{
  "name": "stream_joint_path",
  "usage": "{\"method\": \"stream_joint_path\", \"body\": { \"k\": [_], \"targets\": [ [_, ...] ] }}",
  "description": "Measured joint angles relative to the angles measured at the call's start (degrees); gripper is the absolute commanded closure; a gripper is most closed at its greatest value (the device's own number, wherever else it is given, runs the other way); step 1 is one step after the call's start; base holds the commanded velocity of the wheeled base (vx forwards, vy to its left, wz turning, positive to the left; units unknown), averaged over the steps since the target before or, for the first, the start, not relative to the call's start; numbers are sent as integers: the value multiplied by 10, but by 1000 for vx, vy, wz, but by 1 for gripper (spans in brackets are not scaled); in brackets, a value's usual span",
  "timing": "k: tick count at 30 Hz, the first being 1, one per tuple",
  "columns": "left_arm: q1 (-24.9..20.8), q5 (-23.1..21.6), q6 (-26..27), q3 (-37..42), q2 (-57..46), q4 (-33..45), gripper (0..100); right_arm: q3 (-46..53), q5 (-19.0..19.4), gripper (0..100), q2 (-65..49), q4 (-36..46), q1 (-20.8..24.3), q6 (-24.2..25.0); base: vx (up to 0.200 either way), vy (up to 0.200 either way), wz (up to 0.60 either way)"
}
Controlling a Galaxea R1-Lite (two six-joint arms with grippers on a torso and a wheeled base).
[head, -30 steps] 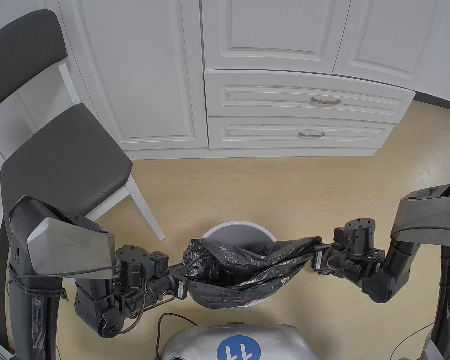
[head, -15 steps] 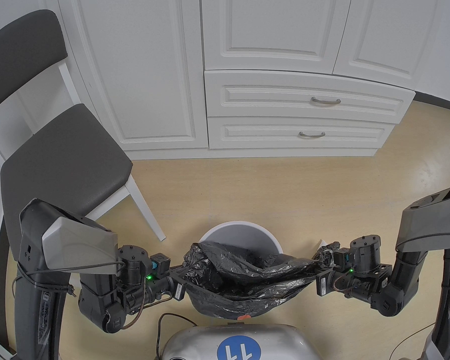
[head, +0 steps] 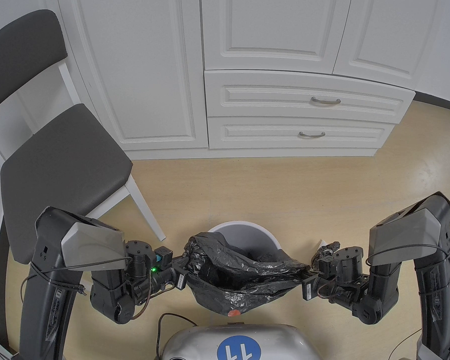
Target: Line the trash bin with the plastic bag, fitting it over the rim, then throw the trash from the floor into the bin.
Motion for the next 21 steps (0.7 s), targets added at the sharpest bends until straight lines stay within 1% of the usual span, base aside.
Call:
{"method": "stream_joint_path", "body": {
  "k": [4, 10, 15, 17, 21],
  "targets": [
    [0, 0, 0, 0, -2, 0, 100, 5, -1, 100, -14, 4, 1, -1, 0, 0, 0],
    [-1, -4, 1, 51, -35, 0, 100, 37, -1, 100, -68, 24, -1, -10, 0, 0, 0],
    [-2, -5, 2, 113, -76, -1, 100, 67, 3, 100, -129, 103, -10, -54, 0, 0, 0],
    [-4, -5, 2, 135, -89, -1, 100, 77, 5, 100, -146, 117, -13, -72, 0, 0, 0],
    [-11, -6, 3, 164, -107, -1, 100, 99, 6, 100, -164, 125, -14, -85, 0, 0, 0]
  ]
}}
